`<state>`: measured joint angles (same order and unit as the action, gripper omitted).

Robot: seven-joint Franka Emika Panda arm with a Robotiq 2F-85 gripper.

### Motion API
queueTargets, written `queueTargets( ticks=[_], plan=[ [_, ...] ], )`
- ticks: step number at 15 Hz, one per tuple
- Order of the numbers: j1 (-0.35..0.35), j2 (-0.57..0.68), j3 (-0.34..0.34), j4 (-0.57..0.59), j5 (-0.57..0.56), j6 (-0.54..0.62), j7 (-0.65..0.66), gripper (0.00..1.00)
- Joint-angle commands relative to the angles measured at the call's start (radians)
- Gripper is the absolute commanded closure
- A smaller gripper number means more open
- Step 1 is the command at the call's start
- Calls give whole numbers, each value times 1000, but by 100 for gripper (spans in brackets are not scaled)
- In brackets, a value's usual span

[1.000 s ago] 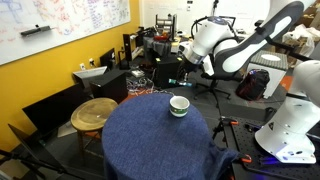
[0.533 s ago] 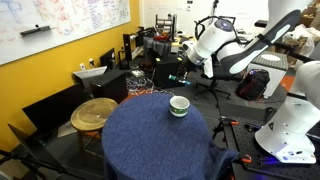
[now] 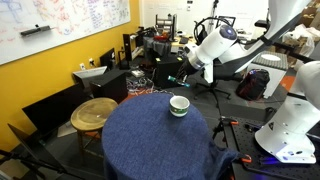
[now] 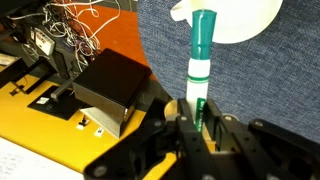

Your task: Put the marker in the green mug cup

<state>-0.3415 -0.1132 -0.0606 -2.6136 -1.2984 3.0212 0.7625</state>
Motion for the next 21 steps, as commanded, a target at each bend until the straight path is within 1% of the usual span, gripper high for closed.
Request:
queueTargets(
  ticks=[1, 6, 11, 13, 17, 21],
  plan=[
    [-10, 22, 18, 39, -173, 18, 184, 95],
    [9, 38, 16, 85, -461, 12, 516, 95],
    [48, 68, 20, 131, -758, -16, 883, 95],
    [63, 88, 20, 141, -856, -31, 1009, 95],
    [78, 127, 23, 144, -1011, -75, 1218, 95],
    [74, 167, 30, 138, -1117, -127, 1353, 95]
  ],
)
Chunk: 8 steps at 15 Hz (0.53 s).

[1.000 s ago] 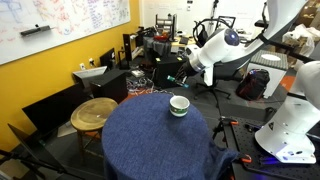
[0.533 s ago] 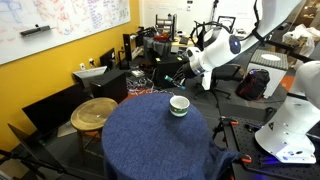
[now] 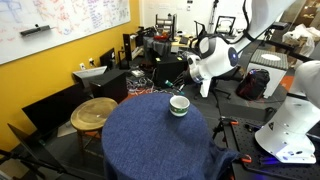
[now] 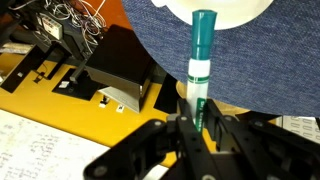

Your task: Put the marker in the green mug cup

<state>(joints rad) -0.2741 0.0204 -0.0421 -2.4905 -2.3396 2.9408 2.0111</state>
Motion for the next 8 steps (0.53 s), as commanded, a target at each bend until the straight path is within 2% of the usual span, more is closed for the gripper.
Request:
queueTargets(
  ticks=[1, 8],
  plan=[
    [5, 44, 12, 15, -94, -57, 126, 95],
    [2, 109, 26, 22, -199, -97, 222, 95]
  ],
)
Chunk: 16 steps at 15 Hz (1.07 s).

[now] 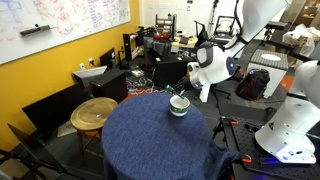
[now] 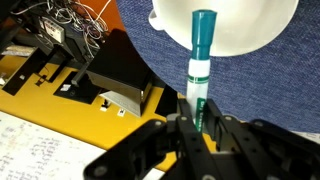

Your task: Put the marker in the green mug cup

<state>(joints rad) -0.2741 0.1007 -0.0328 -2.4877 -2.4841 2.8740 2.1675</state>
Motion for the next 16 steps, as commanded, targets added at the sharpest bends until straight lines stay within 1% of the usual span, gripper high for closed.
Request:
queueTargets(
  ticks=[1, 4, 5, 6, 7, 13, 16],
  plan=[
    [1, 36, 19, 22, -68, -33, 75, 95],
    [0, 49, 27, 23, -97, -42, 97, 95],
    [-1, 52, 29, 24, -103, -41, 100, 55],
    [-1, 56, 29, 24, -100, -42, 97, 54],
    [-3, 59, 31, 26, -104, -35, 103, 47],
    [-7, 60, 34, 27, -106, -28, 108, 1],
    [-7, 53, 33, 23, -103, -25, 105, 0]
  ],
)
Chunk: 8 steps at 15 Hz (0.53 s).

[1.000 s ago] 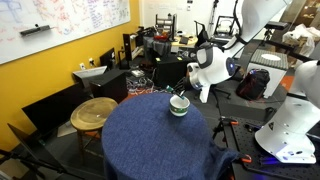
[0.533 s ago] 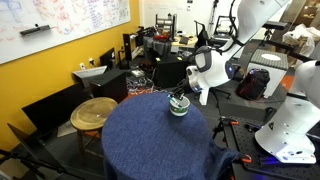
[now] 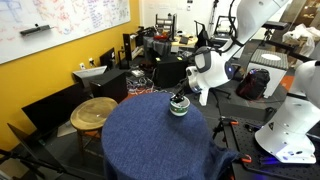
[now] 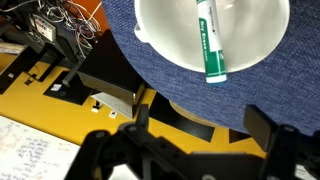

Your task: Put the marker in the green mug cup

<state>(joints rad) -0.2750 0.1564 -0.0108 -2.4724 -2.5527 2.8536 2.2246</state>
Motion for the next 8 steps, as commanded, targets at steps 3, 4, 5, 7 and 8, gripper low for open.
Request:
queueTargets(
  ticks=[3, 4, 5, 7, 8],
  plan=[
    [-8, -26, 2, -2, -17, 32, 20, 0],
    [-9, -35, 0, -6, -14, 41, 14, 0],
    [-10, -50, -1, -11, -14, 58, 8, 0],
    [-10, -79, -3, -20, -14, 84, 1, 0],
    [-10, -93, -3, -22, -15, 100, -1, 0]
  ],
)
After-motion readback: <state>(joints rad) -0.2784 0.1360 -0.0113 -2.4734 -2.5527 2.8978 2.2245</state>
